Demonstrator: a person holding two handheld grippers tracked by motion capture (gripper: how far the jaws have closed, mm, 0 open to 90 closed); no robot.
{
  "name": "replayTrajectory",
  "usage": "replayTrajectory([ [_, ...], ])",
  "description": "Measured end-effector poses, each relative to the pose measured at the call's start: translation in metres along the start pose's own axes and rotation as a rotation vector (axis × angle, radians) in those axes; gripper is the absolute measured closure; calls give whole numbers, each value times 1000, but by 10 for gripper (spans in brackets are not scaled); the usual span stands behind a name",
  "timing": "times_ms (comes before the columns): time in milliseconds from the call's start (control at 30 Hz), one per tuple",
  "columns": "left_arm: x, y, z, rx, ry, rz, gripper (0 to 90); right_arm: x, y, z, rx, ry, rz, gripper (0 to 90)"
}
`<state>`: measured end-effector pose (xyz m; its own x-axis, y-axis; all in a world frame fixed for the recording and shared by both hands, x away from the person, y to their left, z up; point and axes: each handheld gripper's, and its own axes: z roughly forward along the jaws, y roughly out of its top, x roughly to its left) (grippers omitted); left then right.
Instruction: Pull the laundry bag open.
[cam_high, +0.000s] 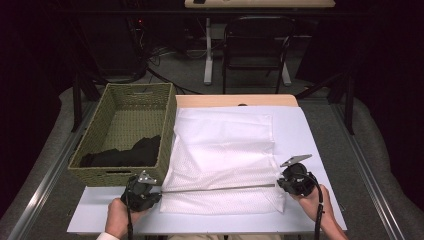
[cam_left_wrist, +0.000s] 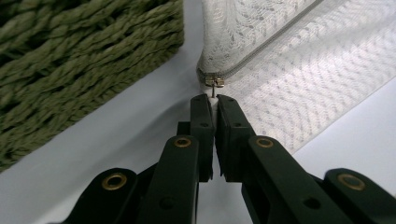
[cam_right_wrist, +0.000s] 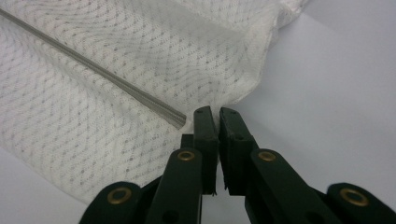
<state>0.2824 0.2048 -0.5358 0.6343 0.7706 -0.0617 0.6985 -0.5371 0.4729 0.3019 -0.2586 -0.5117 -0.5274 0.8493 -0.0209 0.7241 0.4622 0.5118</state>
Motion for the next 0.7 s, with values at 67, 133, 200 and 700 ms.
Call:
replayTrajectory([
  [67,0,1,1,0,-4,-10,862,1,-1,2,7,-6,-4,861],
  [133,-1,2,1,-1,-23,-12,856,4,-1,5,17,-6,-20,860],
  [200,-3,2,0,-3,-39,-7,846,6,-1,6,25,-3,-23,860],
  [700,-20,6,-2,9,-123,52,594,-1,-3,5,39,24,-22,662],
])
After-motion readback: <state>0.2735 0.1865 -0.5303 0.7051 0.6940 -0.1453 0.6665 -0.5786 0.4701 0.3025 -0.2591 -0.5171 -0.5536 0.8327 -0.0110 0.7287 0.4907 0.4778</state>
